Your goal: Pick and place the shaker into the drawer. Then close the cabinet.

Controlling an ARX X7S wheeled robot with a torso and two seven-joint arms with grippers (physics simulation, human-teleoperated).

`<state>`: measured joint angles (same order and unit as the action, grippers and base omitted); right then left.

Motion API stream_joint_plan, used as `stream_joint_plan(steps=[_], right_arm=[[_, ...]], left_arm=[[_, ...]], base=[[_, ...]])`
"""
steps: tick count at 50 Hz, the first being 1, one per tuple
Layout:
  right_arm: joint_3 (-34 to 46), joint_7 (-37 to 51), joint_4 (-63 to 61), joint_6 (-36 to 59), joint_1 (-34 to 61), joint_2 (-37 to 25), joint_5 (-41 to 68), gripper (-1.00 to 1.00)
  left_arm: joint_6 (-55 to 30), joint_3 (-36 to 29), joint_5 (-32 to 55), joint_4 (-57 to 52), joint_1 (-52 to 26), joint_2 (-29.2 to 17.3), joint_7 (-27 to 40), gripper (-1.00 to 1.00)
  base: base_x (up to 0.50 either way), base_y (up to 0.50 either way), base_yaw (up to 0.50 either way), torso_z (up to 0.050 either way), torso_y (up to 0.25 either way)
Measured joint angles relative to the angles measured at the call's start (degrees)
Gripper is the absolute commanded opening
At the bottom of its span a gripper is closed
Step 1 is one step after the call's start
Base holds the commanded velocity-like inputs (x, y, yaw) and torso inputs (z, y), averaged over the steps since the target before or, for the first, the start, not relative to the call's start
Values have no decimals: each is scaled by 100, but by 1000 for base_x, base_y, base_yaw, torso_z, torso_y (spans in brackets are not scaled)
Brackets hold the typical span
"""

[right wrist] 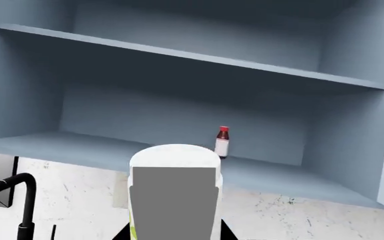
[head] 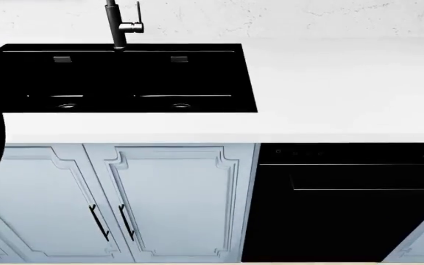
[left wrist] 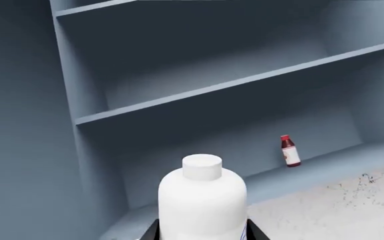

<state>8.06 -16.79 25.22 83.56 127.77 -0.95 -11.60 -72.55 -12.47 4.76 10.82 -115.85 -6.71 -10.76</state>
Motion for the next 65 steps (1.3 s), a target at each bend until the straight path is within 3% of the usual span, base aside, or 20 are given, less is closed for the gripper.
stream_joint_plan(steps=[15, 32, 38, 49, 65], right_arm=[[347, -1594, -1246, 517, -753, 71, -1517, -100], [479, -5315, -2202, 644, -1736, 94, -5173, -100], [497, -6219, -2519, 644, -2116, 95, -6019, -100], [521, -6956, -2988, 644, -2766, 95, -6702, -100], [540, -7251, -3498, 644, -3579, 95, -7078, -100]], left_arm=[[-749, -56, 178, -1431, 963, -248, -17, -100], [-1387, -77, 351, -2828, 1989, -518, 14, -100], [-1487, -67, 412, -3170, 2348, -580, 39, -100], [-1428, 3, 476, -3476, 2947, -692, 89, -100], [-1231, 80, 503, -3682, 3684, -821, 155, -100]], base=[[0, 0, 0, 0, 0], [0, 0, 0, 1, 1], [0, 0, 0, 0, 2], [0, 0, 0, 0, 1], [0, 0, 0, 0, 1]])
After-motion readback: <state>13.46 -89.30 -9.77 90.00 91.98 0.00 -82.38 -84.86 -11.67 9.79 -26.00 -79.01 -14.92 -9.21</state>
